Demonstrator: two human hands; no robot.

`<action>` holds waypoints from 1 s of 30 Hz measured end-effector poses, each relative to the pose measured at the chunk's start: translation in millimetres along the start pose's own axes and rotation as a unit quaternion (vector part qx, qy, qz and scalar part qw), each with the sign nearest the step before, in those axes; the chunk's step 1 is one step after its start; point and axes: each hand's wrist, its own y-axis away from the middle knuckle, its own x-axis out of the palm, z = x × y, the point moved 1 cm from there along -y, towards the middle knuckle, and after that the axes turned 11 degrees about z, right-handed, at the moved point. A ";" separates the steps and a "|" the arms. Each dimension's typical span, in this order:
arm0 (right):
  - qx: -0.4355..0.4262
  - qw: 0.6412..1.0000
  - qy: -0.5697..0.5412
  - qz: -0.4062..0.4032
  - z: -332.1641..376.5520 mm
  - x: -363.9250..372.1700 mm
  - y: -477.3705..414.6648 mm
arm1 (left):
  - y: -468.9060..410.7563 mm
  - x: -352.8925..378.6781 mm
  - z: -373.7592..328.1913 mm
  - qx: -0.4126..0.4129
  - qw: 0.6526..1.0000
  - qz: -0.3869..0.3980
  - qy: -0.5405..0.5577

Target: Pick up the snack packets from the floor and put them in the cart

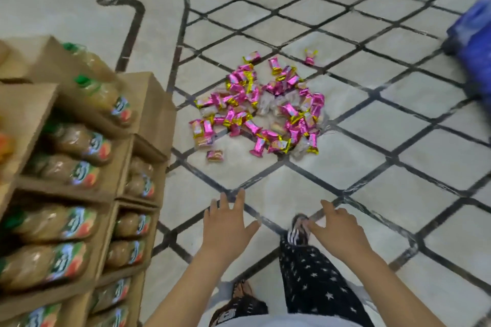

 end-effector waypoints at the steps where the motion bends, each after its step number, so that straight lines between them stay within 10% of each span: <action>1: 0.010 1.000 -0.008 0.000 -7.0 -15.0 -15.2 | -17.2 -11.9 -14.1 0.007 1.000 0.003 -0.003; 14: 0.087 0.995 -0.040 -0.006 -63.2 -238.4 -183.8 | -187.5 -155.7 -170.4 0.030 0.999 -0.015 0.023; 30: 0.254 0.948 -0.192 0.006 -102.6 -265.6 -404.4 | -473.4 -242.3 -203.1 0.045 0.998 0.034 -0.029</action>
